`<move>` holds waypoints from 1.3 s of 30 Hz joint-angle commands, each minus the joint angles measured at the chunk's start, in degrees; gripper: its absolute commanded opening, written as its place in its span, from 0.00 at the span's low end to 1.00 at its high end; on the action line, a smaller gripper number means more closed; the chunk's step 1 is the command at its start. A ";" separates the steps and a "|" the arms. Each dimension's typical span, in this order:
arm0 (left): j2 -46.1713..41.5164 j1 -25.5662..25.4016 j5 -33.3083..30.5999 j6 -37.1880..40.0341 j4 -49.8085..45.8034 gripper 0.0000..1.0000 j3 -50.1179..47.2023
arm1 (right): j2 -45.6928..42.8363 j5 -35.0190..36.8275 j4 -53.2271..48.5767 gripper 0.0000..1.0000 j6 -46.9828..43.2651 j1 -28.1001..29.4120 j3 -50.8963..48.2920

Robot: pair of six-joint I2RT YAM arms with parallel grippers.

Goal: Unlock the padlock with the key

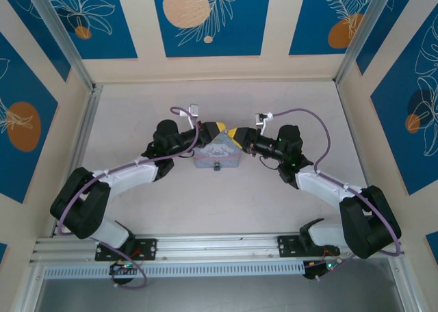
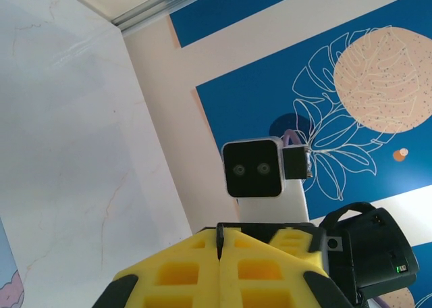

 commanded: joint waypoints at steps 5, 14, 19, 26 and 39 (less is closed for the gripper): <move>0.09 -0.56 0.48 0.24 0.54 0.00 -0.04 | -4.05 -0.38 -1.63 0.39 -0.33 -3.96 -0.87; 0.53 -0.63 0.55 0.27 -0.02 0.00 0.76 | -2.04 -0.43 -6.92 0.41 -2.84 -2.23 4.18; 0.62 -0.69 0.69 0.37 -0.39 0.00 1.12 | 0.12 -0.54 -7.00 0.43 -3.47 -0.55 5.80; 0.79 -0.72 0.70 0.38 -0.56 0.00 1.44 | 1.36 -0.34 -7.61 0.43 -4.42 0.54 6.12; 0.86 -0.85 0.64 0.56 -0.89 0.00 1.76 | 1.43 -0.34 -6.69 0.29 -4.35 0.54 4.33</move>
